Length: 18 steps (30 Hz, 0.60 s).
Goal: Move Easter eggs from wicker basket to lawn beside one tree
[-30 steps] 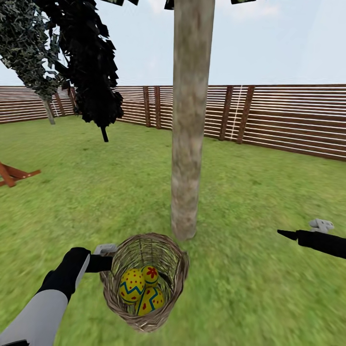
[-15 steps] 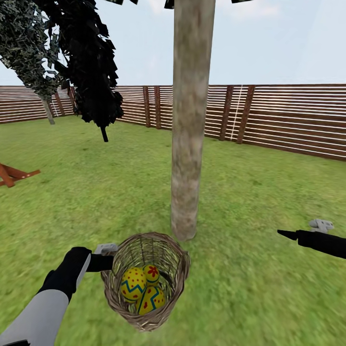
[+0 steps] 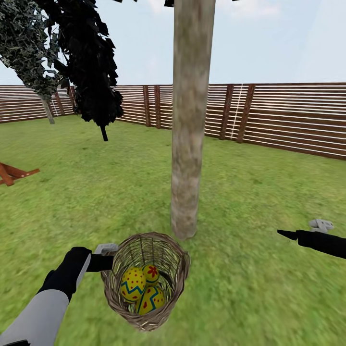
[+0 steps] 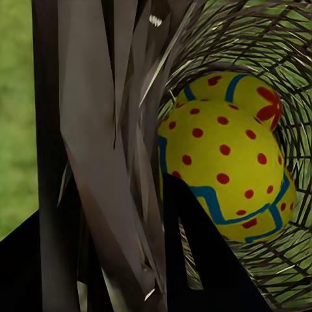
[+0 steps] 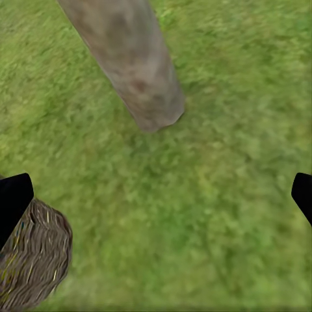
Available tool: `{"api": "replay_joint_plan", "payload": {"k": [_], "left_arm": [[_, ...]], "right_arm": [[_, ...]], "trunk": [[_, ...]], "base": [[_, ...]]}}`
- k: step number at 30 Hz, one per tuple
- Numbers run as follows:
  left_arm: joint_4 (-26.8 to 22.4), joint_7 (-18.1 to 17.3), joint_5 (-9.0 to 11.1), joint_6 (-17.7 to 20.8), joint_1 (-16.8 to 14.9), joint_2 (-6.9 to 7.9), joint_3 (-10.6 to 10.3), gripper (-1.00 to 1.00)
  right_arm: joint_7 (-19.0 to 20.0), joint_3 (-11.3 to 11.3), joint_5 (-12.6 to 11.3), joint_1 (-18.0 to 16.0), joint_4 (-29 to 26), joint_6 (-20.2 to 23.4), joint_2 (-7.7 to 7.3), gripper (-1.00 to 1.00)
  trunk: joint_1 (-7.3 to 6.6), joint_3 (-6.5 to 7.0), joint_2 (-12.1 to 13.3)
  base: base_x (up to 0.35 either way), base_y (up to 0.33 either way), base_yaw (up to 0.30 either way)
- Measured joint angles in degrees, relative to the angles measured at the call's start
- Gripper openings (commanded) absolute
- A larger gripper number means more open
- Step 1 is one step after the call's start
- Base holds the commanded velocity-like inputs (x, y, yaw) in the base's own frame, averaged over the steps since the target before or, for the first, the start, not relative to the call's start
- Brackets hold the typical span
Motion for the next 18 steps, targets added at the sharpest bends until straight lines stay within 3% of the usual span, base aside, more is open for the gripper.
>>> {"api": "replay_joint_plan", "payload": {"k": [18], "left_arm": [[-0.1, 0.0, -0.1, 0.0, 0.0, 0.09, 0.1, -1.00]], "right_arm": [[0.0, 0.0, 0.0, 0.0, 0.0, 0.0, 0.00, 1.00]], "trunk": [[3.95, -3.23, -7.2]], "base": [[0.000, 0.000, 0.000]]}}
